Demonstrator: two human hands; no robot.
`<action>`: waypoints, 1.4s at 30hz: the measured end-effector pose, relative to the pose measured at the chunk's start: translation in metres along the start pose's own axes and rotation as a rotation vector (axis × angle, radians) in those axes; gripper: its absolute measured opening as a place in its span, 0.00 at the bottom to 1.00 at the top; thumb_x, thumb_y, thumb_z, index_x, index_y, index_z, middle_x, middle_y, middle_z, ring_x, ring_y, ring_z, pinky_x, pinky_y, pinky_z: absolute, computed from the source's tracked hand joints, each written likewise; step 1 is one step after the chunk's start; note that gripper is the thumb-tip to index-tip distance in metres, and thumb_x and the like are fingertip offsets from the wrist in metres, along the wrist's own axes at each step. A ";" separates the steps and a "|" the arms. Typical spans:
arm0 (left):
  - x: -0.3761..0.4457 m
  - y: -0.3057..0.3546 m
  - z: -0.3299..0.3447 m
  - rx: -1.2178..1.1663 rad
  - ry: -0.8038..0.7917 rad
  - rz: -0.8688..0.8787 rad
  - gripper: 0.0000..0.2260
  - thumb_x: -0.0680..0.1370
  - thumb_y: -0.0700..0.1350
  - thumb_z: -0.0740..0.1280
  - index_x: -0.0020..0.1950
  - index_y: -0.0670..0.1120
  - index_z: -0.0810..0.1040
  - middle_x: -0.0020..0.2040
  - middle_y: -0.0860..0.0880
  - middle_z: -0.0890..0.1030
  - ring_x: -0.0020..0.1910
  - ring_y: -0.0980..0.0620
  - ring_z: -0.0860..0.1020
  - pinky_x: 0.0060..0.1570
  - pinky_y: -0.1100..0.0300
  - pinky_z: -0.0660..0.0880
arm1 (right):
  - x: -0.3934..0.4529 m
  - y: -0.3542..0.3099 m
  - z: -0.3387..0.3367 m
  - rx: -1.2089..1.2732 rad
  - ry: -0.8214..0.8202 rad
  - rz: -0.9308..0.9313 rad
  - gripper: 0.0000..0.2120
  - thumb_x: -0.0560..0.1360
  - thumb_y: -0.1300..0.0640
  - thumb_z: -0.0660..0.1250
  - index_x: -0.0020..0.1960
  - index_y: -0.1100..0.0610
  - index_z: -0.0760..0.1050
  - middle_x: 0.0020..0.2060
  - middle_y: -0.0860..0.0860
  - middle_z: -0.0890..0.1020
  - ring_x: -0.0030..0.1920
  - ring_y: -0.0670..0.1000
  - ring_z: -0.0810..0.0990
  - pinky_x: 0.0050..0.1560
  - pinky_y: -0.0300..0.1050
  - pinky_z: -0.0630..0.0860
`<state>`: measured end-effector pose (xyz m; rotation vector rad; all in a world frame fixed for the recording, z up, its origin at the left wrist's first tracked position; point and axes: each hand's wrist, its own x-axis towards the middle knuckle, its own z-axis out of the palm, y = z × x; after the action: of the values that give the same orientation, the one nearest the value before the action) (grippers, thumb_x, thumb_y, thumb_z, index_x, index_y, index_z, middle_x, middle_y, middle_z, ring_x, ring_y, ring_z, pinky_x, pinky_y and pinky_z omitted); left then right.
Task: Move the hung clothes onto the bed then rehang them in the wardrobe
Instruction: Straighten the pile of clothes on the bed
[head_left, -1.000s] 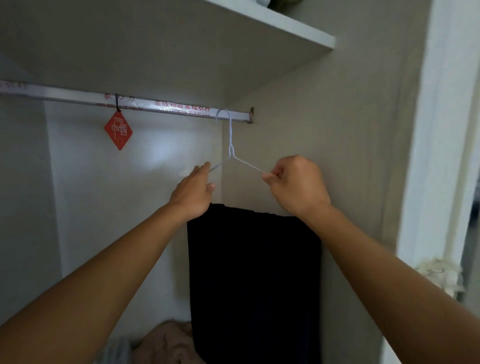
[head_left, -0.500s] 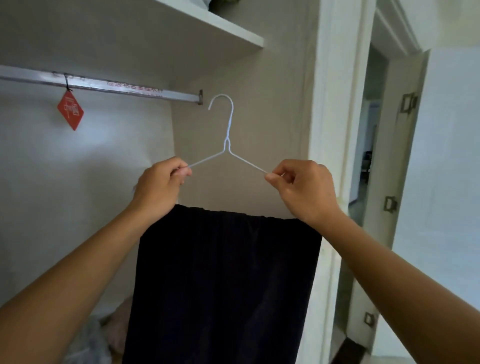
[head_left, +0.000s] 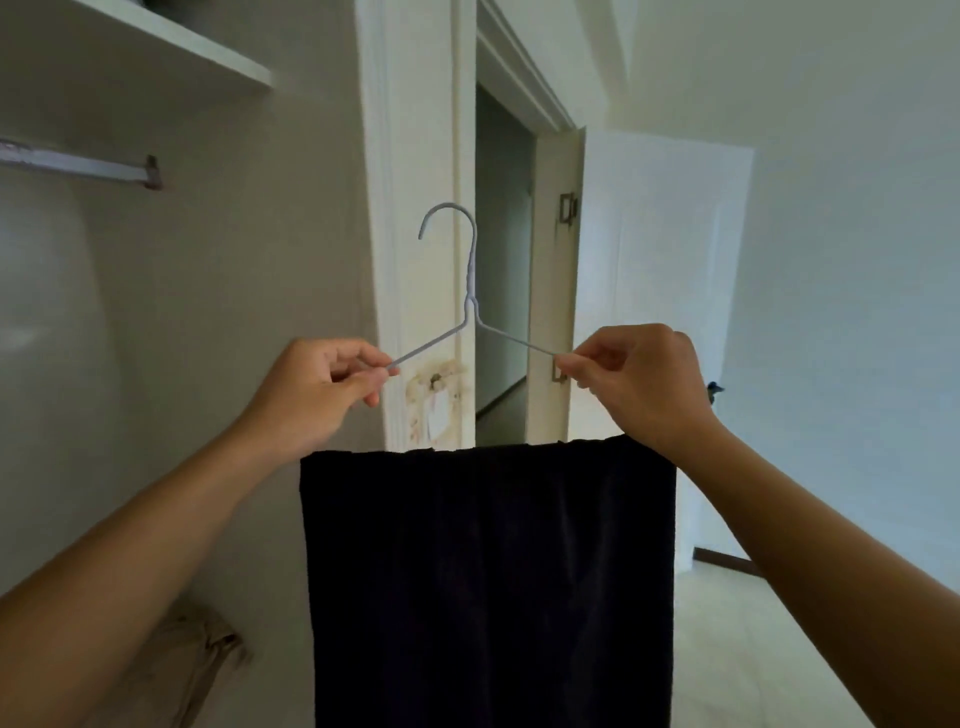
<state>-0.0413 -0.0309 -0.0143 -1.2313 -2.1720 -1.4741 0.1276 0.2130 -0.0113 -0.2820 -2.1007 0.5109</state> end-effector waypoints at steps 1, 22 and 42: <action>0.000 0.010 0.018 -0.013 -0.025 -0.008 0.09 0.78 0.39 0.68 0.43 0.51 0.83 0.33 0.48 0.82 0.33 0.54 0.74 0.38 0.62 0.71 | -0.006 0.011 -0.017 -0.022 0.006 0.024 0.06 0.73 0.46 0.73 0.40 0.47 0.83 0.31 0.42 0.82 0.33 0.41 0.80 0.37 0.35 0.73; -0.040 0.269 0.435 -0.258 -0.536 0.061 0.06 0.78 0.38 0.70 0.45 0.48 0.84 0.37 0.48 0.84 0.38 0.52 0.79 0.47 0.59 0.76 | -0.183 0.248 -0.406 -0.482 -0.069 0.468 0.05 0.76 0.53 0.69 0.42 0.48 0.82 0.33 0.41 0.81 0.38 0.41 0.79 0.41 0.37 0.72; -0.102 0.477 0.813 -0.377 -1.226 0.504 0.10 0.76 0.34 0.70 0.46 0.50 0.81 0.39 0.49 0.84 0.41 0.51 0.82 0.44 0.65 0.75 | -0.357 0.377 -0.637 -0.818 0.130 1.041 0.09 0.74 0.56 0.73 0.39 0.42 0.79 0.32 0.38 0.81 0.38 0.35 0.79 0.42 0.28 0.69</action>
<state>0.5786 0.6754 -0.1414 -3.1178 -1.7693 -0.9784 0.8576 0.5679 -0.1407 -1.8598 -1.7983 0.1496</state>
